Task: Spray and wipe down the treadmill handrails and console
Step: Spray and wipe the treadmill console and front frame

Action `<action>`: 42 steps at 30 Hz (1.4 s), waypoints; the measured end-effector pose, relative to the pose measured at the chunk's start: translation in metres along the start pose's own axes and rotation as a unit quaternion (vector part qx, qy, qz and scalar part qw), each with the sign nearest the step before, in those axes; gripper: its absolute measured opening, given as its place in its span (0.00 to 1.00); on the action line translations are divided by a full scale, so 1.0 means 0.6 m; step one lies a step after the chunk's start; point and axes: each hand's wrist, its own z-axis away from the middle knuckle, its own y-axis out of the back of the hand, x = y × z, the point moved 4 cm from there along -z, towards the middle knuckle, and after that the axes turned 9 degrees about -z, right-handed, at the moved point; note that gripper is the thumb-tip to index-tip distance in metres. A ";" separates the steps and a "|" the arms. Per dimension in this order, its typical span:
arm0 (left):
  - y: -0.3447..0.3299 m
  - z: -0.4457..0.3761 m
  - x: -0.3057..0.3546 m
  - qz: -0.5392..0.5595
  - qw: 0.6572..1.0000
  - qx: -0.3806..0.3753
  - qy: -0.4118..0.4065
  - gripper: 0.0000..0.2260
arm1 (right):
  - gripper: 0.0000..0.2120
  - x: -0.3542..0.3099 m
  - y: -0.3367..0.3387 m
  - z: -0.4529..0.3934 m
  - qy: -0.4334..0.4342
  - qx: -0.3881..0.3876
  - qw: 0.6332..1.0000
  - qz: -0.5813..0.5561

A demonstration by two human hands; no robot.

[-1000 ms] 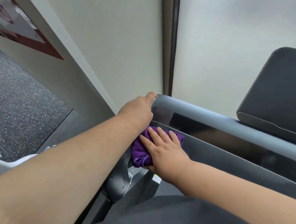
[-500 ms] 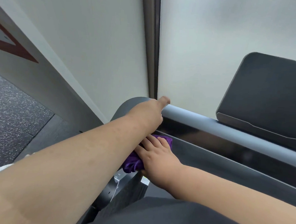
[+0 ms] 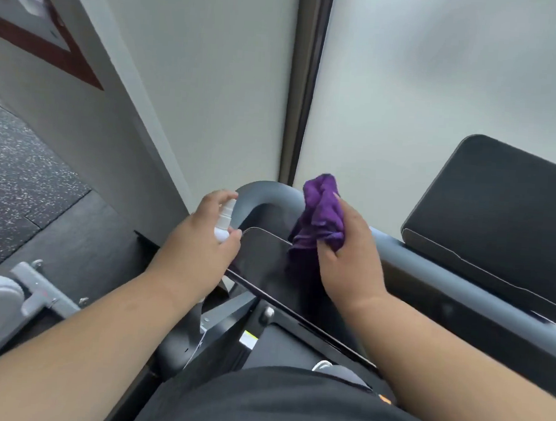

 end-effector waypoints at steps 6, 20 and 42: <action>0.027 0.081 -0.072 0.046 0.994 0.060 0.073 0.23 | 0.29 0.042 -0.037 -0.093 -0.046 -0.165 0.886 0.430; 0.081 0.233 -0.193 0.095 0.972 0.141 0.161 0.22 | 0.30 -0.037 -0.244 -0.093 0.187 -0.323 0.851 0.369; 0.098 0.242 -0.220 0.041 0.982 0.106 0.154 0.23 | 0.27 -0.052 -0.279 -0.072 0.230 -0.364 0.841 0.327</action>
